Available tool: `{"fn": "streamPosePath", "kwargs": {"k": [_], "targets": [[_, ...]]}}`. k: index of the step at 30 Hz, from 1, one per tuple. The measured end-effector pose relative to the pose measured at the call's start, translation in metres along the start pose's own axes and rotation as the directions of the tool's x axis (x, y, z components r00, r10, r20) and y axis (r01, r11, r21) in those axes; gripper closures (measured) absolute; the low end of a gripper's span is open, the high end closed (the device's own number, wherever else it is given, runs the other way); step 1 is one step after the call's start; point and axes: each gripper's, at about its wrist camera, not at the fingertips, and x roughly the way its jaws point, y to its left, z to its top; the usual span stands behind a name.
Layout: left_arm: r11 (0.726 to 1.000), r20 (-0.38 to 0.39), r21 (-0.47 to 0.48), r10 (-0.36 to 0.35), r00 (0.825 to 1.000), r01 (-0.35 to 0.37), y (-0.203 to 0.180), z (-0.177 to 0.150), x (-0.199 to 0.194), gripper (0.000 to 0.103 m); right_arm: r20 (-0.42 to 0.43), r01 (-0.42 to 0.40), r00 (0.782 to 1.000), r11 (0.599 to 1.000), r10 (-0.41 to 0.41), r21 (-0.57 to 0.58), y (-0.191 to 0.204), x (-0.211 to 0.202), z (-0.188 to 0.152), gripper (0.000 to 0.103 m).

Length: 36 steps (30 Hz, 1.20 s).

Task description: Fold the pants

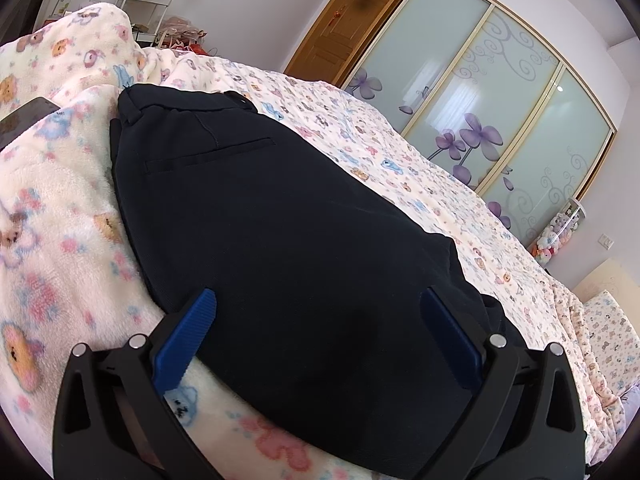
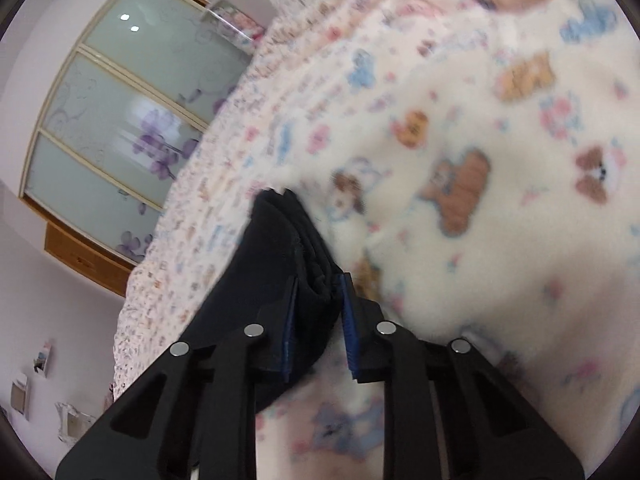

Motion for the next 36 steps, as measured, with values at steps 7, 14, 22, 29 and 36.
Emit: {"fn": "streamPosePath", "kwargs": {"k": [7,14,22,29,36], "targets": [[1.0,0.001,-0.005,-0.004,1.0,0.004,0.0,0.0,0.0,0.002,0.06,-0.128,0.988,0.974,0.141,-0.188,0.086,-0.021,-0.007,0.084],[1.0,0.002,-0.01,-0.01,1.0,0.01,0.001,-0.001,0.0,0.002,-0.059,-0.3,0.951,0.87,0.302,-0.391,0.219,-0.012,-0.061,0.083],[0.999,0.005,-0.021,-0.025,1.0,0.025,0.002,0.0,0.0,0.002,-0.316,-0.462,0.886,0.707,0.339,-0.535,0.337,0.045,-0.19,0.084],[0.998,0.006,-0.041,-0.048,0.999,0.048,0.006,0.001,-0.001,0.002,-0.486,-0.471,0.864,0.55,0.13,-0.69,0.35,0.096,-0.312,0.083],[0.998,0.005,-0.044,-0.053,0.999,0.053,0.007,0.001,-0.002,0.002,-0.573,-0.54,0.811,0.524,0.116,-0.659,0.339,0.087,-0.312,0.06]]}}
